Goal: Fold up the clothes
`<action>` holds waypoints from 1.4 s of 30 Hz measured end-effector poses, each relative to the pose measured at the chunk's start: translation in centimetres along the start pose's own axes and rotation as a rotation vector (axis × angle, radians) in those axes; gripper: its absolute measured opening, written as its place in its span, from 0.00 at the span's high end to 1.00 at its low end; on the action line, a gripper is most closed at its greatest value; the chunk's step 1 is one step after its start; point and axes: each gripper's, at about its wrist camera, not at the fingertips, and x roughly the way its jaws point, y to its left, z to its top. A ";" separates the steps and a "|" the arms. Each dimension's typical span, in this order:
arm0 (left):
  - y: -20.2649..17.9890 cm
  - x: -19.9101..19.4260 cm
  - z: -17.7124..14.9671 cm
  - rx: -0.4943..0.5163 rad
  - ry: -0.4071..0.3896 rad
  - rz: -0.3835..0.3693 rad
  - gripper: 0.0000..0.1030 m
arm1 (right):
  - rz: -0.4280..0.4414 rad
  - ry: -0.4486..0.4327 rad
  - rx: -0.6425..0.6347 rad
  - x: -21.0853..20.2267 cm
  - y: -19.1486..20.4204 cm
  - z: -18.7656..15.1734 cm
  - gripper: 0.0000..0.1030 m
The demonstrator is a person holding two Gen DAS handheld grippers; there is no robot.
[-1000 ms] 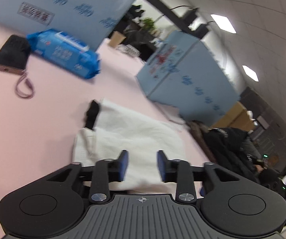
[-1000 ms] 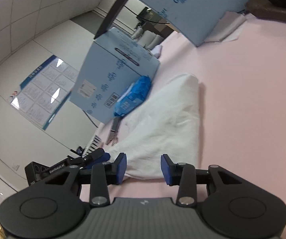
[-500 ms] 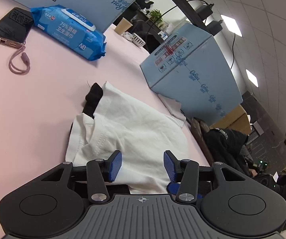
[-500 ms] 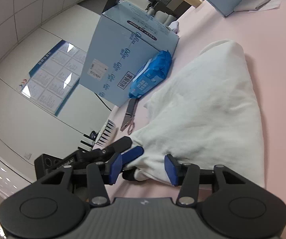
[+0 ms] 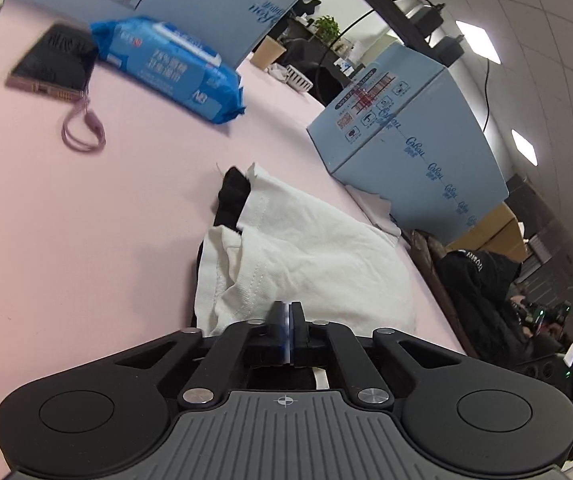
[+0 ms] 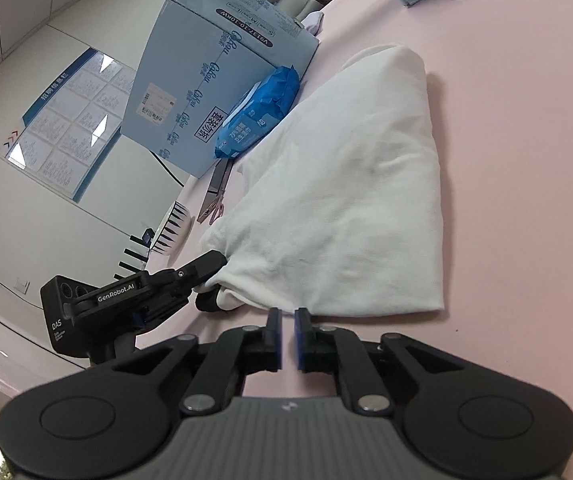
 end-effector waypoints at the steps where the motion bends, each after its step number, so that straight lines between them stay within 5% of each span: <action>1: -0.2 -0.9 0.1 0.012 -0.037 0.017 0.52 | 0.002 -0.047 -0.015 -1.3 0.3 0.1 0.46; 4: -0.6 -3.1 0.2 0.032 -0.140 0.069 0.27 | -0.007 -0.164 -0.048 -4.3 0.6 0.8 0.36; 10: 0.3 -5.3 0.0 -0.043 -0.220 0.136 0.24 | -0.016 -0.254 0.052 -6.6 -1.3 3.9 0.29; 18: 1.9 -6.4 -1.5 -0.114 -0.244 0.160 0.21 | -0.137 -0.275 0.048 -5.1 -1.9 5.3 0.26; 24: 2.9 -5.4 -0.6 -0.141 -0.171 0.120 0.21 | -0.172 -0.310 0.033 -4.9 -2.1 6.1 0.22; 30: 3.6 -3.0 0.2 -0.175 -0.057 0.055 0.16 | -0.118 -0.295 0.123 -4.7 -4.2 8.1 0.21; 38: 3.6 -1.9 1.2 -0.181 0.021 0.070 0.16 | -0.089 -0.197 0.149 -1.2 -6.2 10.7 0.20; 42: 2.4 -0.9 1.6 -0.130 0.063 0.104 0.03 | -0.080 -0.138 0.095 1.0 -5.8 11.8 0.21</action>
